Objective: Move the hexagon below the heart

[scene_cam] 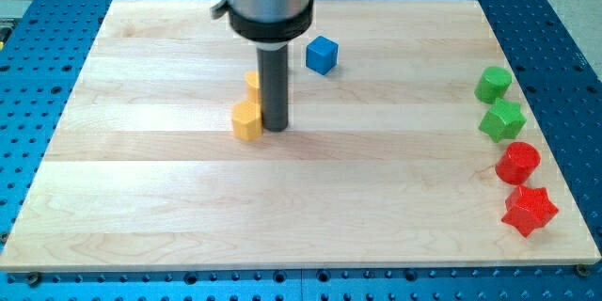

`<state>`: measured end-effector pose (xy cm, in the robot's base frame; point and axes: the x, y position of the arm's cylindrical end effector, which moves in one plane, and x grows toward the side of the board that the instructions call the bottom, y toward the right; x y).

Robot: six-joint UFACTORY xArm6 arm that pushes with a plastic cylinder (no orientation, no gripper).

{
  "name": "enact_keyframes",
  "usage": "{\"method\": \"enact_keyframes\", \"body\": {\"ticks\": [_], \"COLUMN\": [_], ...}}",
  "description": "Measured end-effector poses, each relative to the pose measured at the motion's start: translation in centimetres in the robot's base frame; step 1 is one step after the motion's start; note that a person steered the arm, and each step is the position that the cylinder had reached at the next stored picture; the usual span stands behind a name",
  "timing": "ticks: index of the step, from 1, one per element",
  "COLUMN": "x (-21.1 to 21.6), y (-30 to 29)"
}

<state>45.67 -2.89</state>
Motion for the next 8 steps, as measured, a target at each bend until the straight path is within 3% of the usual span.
{"method": "enact_keyframes", "body": {"ticks": [1,2,4,6,7,8], "x": [6.6,6.1,-1.6,-1.5,-3.1,-5.1], "y": [-2.4,-11.8,-8.9,-6.2,-8.0,-4.7]}}
